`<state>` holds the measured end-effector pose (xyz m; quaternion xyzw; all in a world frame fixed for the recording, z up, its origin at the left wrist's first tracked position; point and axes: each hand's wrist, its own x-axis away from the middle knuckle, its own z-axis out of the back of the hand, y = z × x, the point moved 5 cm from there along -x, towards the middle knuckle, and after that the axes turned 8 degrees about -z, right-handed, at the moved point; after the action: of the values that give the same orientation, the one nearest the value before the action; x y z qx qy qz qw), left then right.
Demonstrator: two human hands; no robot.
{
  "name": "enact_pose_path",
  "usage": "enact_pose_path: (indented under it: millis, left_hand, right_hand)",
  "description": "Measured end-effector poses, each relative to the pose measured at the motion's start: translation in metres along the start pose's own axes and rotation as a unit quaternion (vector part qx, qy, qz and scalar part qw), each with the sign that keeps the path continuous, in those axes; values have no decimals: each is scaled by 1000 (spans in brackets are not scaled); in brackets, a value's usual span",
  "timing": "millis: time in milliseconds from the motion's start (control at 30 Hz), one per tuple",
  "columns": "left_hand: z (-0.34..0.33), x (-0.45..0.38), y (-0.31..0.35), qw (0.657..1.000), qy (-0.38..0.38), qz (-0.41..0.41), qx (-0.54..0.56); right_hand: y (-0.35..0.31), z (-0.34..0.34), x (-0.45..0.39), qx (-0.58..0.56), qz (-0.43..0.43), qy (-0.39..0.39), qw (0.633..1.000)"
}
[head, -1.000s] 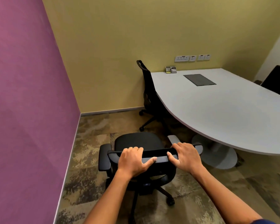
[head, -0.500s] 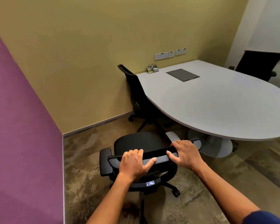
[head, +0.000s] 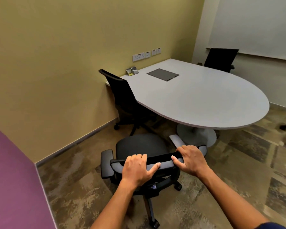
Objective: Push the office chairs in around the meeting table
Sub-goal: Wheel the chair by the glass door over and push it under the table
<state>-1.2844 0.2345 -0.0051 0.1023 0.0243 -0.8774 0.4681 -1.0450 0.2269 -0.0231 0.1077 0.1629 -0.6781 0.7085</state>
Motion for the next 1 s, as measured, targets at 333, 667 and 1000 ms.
enact_pose_path:
  millis: [333, 667, 1000]
  left_hand:
    - [19, 20, -93, 995, 12, -97, 0]
    - [30, 47, -76, 991, 42, -126, 27]
    - [20, 81, -87, 976, 38, -211, 21]
  right_hand:
    - [-104, 1, 10, 15, -114, 5, 993]
    - [-116, 40, 48, 18, -138, 36, 990]
    - [-155, 39, 114, 56, -167, -21, 984]
